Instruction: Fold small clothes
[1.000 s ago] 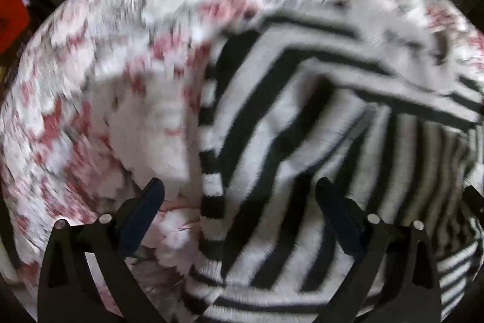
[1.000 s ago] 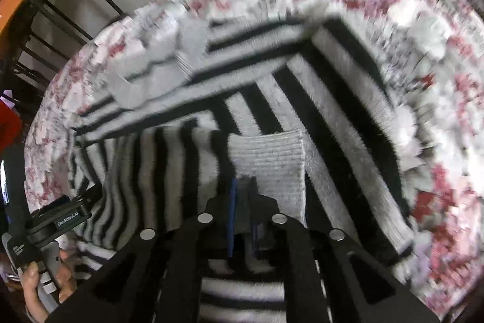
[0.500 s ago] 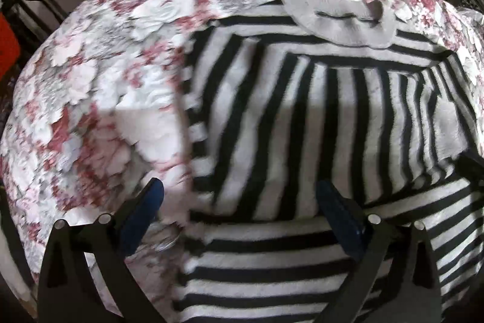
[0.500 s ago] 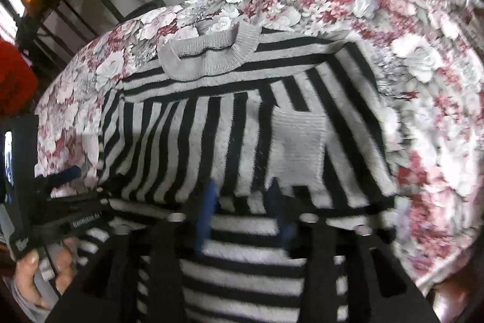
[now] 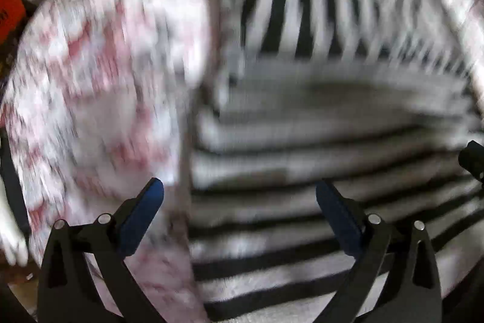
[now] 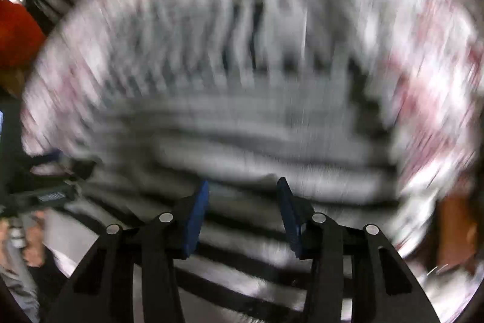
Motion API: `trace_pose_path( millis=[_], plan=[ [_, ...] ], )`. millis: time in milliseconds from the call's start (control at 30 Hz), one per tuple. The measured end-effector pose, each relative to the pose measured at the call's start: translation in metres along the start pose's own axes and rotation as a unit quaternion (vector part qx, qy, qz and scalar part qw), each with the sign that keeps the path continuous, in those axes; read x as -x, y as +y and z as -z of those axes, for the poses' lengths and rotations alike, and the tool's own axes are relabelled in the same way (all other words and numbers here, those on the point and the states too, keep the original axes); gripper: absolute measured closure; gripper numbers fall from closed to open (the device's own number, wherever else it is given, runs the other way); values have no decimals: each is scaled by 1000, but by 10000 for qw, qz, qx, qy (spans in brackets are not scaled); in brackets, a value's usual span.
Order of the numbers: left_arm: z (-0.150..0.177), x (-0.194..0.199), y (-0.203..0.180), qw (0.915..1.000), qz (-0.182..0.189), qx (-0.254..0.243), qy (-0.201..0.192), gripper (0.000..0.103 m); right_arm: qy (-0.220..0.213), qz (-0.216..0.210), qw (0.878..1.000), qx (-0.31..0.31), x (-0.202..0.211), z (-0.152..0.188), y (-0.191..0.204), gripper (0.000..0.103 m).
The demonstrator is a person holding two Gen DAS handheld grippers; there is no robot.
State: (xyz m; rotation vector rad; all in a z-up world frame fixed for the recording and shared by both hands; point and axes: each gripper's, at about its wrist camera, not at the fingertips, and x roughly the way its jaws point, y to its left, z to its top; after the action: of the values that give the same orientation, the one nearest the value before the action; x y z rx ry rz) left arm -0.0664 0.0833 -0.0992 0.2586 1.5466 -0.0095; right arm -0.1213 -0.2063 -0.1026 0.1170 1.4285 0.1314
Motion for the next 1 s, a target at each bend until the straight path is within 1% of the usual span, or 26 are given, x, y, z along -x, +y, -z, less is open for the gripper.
trace_pose_path(
  millis=[33,67,100,133,167,200,233,267,300,333,367,400,433,467,500,600,633,667,700,733,800,867,933,1000],
  plan=[
    [7,-6,1,9999,42,39,147,4,-8,117,9997,210,-6,4,3,56],
    [11,-4,5,9998,103,178,48,4,-63,185,9992,340,-1,7,5,57],
    [15,3,9,9996,162,243,-13,5,-102,112,9997,210,10,7,4,57],
    [19,17,13,9993,257,249,-66,5,-249,-77,9997,17,25,10,0,57],
    [23,31,18,9989,345,257,-204,5,-473,-284,9984,-149,43,15,-5,56],
    [29,47,25,9978,413,278,-432,5,-716,-356,9964,-288,62,21,-13,54],
    [34,57,32,9967,449,318,-596,5,-900,-355,9945,-407,77,25,-22,49],
    [39,64,41,9952,515,410,-721,5,-1062,-385,9921,-539,90,31,-33,47],
    [45,67,50,9933,642,568,-779,5,-1223,-498,9885,-731,104,38,-45,46],
    [51,66,62,9897,923,827,-715,5,-1308,-604,9855,-897,111,45,-56,46],
    [54,60,72,9845,1254,1079,-575,5,-1342,-663,9836,-1004,113,51,-62,46],
    [55,53,80,9775,1556,1366,-402,5,-1322,-693,9815,-1200,114,65,-79,46],
    [59,50,80,9749,1629,1481,-338,5,-1259,-657,9811,-1316,104,65,-76,46],
    [67,46,79,9735,1691,1498,-357,5,-1176,-639,9803,-1453,99,72,-84,46],
    [70,45,75,9722,1786,1457,-418,5,-1119,-716,9787,-1565,96,78,-92,47],
    [68,50,64,9663,2186,1265,-496,5,-1161,-903,9752,-1653,87,83,-94,47],
    [68,52,58,9652,2304,1112,-545,5,-1143,-989,9744,-1667,90,86,-97,47],
    [69,55,51,9664,2290,1025,-559,5,-1134,-1100,9735,-1653,88,87,-96,47],
    [70,51,45,9695,2190,950,-547,5,-1086,-1131,9744,-1610,84,87,-96,47],
    [68,46,40,9737,2040,905,-469,5,-1037,-1075,9757,-1603,86,89,-100,48],
    [64,37,36,9765,1942,886,-310,5,-987,-1081,9754,-1649,81,86,-100,47],
    [65,32,37,9778,1880,868,-323,5,-953,-1149,9751,-1641,78,82,-98,47],
    [65,36,32,9787,1850,794,-397,5,-894,-1213,9758,-1587,75,79,-92,47],
    [62,36,20,9810,1752,684,-477,5,-842,-1135,9796,-1426,72,78,-83,47]
  ],
)
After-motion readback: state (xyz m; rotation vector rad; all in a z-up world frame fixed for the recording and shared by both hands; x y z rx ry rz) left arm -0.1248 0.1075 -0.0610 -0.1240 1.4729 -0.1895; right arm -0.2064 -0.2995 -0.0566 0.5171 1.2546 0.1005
